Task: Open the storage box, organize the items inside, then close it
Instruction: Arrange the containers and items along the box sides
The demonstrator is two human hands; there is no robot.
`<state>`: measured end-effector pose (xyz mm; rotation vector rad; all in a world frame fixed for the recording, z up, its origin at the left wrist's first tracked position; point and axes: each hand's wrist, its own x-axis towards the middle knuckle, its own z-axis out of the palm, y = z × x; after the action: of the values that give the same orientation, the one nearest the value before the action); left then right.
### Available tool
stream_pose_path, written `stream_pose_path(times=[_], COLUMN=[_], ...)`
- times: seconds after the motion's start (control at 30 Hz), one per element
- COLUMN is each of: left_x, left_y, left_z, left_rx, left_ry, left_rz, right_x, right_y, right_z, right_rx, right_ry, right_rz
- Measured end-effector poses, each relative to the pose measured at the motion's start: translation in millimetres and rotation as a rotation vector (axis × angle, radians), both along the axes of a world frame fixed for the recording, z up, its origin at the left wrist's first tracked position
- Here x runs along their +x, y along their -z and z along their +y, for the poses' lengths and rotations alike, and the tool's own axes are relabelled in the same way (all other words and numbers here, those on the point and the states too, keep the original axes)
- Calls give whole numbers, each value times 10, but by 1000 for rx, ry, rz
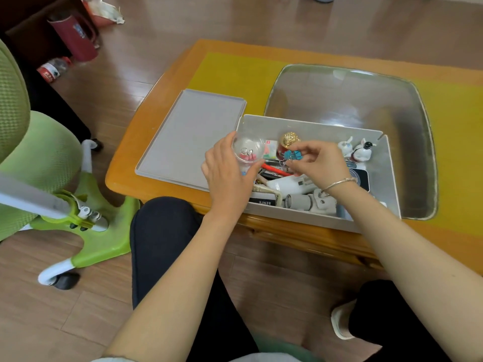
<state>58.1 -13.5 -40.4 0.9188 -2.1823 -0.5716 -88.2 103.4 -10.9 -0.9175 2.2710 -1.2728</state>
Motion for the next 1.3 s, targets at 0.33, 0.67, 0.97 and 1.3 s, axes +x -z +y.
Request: stream_pose_path(times=[0.33,0.67,0.97,1.3], left_x=[-326,-317,-311,-305], left_y=[27,23,72,49], left_z=[244,248,249,268], left_rx=[244,308,291,308], left_ry=[354,469,524,503], left_rz=[120,-45,-149,-203], right_x=[-31,97,72,65], right_y=[19,-120,-137,-160], right_z=[419,358,302,298], right_rx=[-197,-325,-231,-144], right_ry=[100,47,15,77], right_rz=[-66,-63,-51,88])
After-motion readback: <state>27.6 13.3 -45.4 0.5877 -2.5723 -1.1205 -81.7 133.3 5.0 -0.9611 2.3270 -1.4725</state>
